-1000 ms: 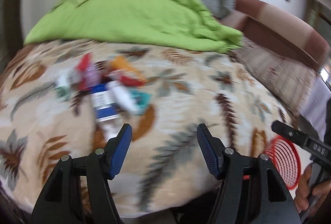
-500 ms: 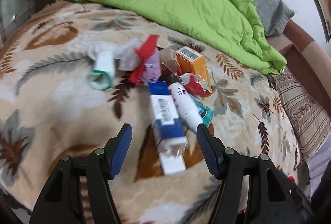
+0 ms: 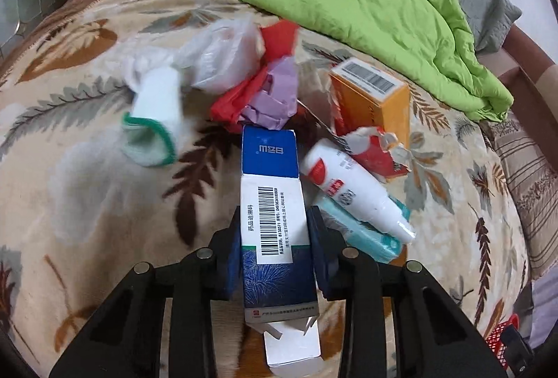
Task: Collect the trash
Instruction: 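Grasp the blue-and-white medicine box with the left gripper, then grasp the white spray bottle with the right gripper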
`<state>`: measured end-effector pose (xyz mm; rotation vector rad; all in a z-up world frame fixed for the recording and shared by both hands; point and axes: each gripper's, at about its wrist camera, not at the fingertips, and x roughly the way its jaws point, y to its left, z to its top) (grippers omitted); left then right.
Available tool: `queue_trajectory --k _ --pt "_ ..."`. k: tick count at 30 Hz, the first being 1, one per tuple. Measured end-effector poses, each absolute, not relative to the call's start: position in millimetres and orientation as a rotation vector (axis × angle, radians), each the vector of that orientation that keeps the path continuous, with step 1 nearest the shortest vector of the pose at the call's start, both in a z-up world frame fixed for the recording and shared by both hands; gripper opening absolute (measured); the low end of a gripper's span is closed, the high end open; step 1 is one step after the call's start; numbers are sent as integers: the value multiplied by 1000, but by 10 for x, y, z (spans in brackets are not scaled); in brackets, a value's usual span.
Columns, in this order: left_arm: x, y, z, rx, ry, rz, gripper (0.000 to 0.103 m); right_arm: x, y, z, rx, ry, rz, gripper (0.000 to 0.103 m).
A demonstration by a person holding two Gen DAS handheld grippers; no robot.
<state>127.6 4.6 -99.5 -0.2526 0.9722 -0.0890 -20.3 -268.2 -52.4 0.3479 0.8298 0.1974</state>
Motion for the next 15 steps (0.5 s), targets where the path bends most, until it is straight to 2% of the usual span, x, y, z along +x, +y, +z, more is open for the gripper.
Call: queue_trajectory --k 6,15 --pt "1046 236 -927 -227 939 -100 32 134 -2362 -495 286 841 278 40" --pt "868 457 -901 -186 931 -97 32 1225 -1697 -682 131 944 410 40"
